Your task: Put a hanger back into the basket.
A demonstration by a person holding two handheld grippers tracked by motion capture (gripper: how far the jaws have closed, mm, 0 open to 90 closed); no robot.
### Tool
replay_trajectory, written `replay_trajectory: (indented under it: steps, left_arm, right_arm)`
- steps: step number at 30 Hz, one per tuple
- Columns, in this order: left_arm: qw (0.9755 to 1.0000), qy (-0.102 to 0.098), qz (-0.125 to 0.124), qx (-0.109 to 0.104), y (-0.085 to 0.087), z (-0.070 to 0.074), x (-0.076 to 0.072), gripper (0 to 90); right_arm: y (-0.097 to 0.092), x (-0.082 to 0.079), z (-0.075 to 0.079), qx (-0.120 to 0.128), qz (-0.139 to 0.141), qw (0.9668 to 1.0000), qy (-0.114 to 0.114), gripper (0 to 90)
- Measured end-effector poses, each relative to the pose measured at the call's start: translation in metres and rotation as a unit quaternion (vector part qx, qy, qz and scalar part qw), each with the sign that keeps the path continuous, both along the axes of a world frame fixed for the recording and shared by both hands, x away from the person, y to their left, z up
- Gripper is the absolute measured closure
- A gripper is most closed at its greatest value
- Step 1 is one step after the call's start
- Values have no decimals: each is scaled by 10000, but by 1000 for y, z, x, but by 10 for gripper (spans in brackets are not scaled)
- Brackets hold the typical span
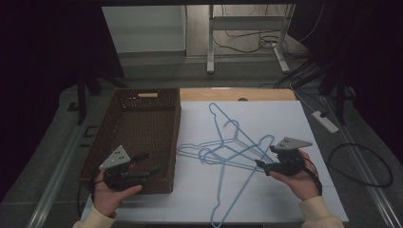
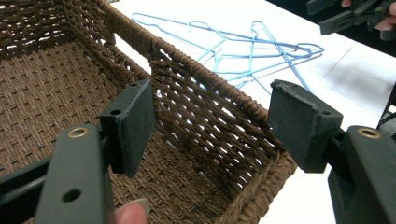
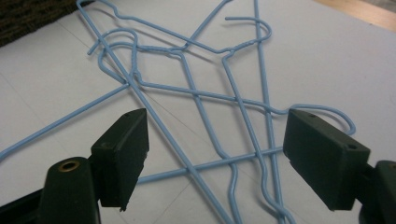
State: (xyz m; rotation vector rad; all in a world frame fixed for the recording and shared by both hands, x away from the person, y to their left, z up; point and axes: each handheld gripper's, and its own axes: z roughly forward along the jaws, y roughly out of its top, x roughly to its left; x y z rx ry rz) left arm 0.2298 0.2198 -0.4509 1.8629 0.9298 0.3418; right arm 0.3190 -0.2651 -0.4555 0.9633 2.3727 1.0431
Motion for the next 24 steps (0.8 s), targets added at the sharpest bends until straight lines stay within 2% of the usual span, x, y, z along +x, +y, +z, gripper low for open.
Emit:
replay_trajectory:
  steps: [7, 8, 9, 10, 11, 14, 16, 19, 24]
  left_arm:
    - [10000, 27, -21, 31, -2, -2, 1, 321]
    - [10000, 26, -30, 43, -2, -2, 1, 321]
    - [10000, 26, -30, 43, -2, -2, 1, 321]
    - [10000, 27, -32, 43, -2, -2, 1, 321]
    - [10000, 27, -32, 42, -2, -2, 1, 321]
    - [10000, 30, -48, 48, -2, -2, 1, 322]
    - [10000, 31, -54, 50, -2, -2, 1, 322]
    - [9999, 43, -63, 69, -3, -3, 2, 322]
    - [9999, 43, -84, 80, -4, -3, 2, 321]
  right_arm:
    - [18, 27, 5, -339, 153, 9991, 226, 253]
    - [22, 37, 5, -403, 215, 9984, 327, 269]
    - [22, 37, 5, -403, 215, 9984, 327, 269]
    - [26, 46, 3, -474, 209, 9977, 430, 274]
    - [26, 46, 3, -474, 209, 9977, 430, 274]
    - [33, 65, -2, -648, 217, 9960, 570, 306]
    - [34, 68, -3, -685, 219, 9956, 598, 310]
    - [41, 81, -9, -820, 290, 9939, 678, 340]
    - [55, 100, -19, -1031, 407, 9898, 899, 387]
